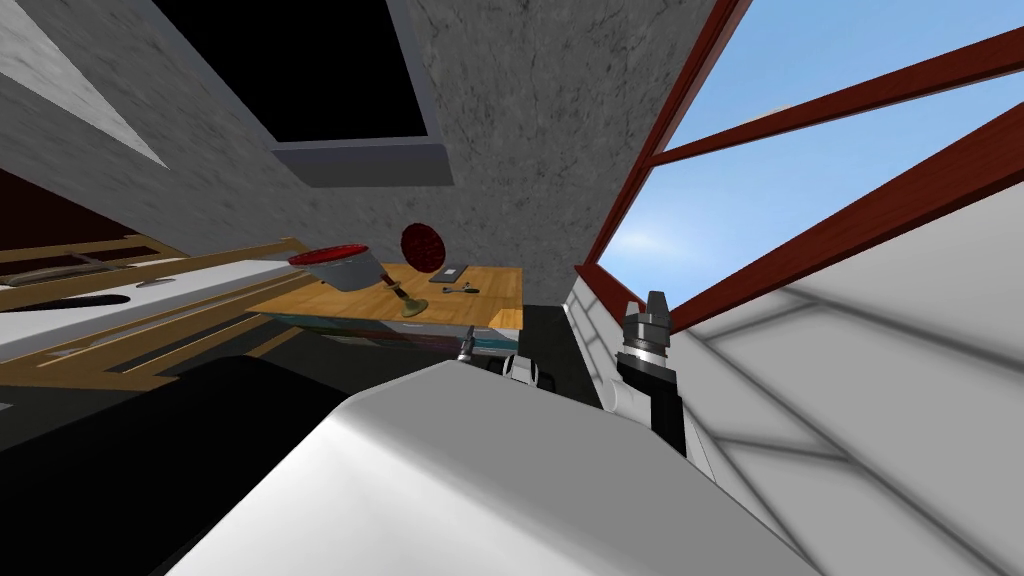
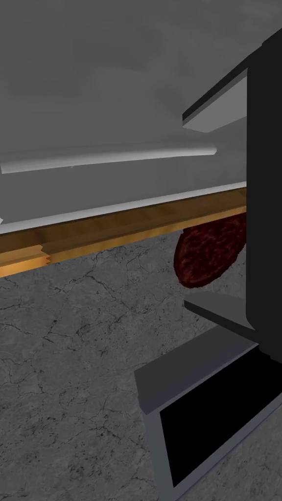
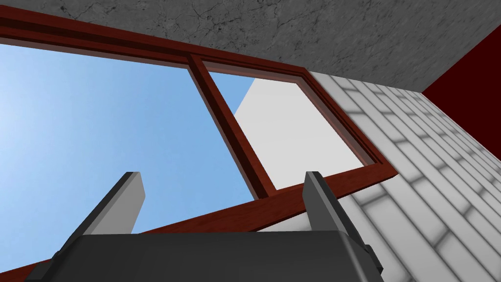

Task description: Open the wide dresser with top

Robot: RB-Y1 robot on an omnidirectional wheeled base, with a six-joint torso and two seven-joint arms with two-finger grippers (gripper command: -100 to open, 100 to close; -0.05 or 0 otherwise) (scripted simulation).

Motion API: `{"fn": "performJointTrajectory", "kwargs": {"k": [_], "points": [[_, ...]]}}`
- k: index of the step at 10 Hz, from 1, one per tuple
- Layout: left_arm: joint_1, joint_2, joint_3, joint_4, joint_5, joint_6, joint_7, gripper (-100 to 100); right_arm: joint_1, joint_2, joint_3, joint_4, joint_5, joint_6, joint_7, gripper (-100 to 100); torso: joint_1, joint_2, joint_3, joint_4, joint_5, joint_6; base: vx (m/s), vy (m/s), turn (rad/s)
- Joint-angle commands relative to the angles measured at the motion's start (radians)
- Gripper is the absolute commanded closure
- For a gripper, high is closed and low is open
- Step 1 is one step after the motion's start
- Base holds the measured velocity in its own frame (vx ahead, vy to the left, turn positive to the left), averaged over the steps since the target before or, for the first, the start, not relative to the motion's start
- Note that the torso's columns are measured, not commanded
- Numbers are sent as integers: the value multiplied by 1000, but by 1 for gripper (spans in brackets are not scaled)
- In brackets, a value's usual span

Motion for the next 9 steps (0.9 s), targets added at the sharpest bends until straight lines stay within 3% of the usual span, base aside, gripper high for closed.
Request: {"fn": "performJointTrajectory", "kwargs": {"k": [1, 5, 8, 9], "points": [[-13, -4, -2, 72, 5, -19, -9, -100, 0, 0, 0, 0, 0, 0, 0, 0, 0, 0, 0, 0, 0, 0, 25, 19, -92], [-22, -8, -4, 134, 11, -37, -17, -100, 0, 0, 0, 0, 0, 0, 0, 0, 0, 0, 0, 0, 0, 0, 20, 17, -52], [-51, 9, 9, 118, 11, 4, -5, -100, 0, 0, 0, 0, 0, 0, 0, 0, 0, -1, 0, 0, 0, 0, 30, 0, 2], [-41, 6, 5, 122, 10, -11, -6, -100, 0, 0, 0, 0, 0, 0, 0, 0, 0, -2, -1, -1, 0, 0, 27, -4, 0]]}}
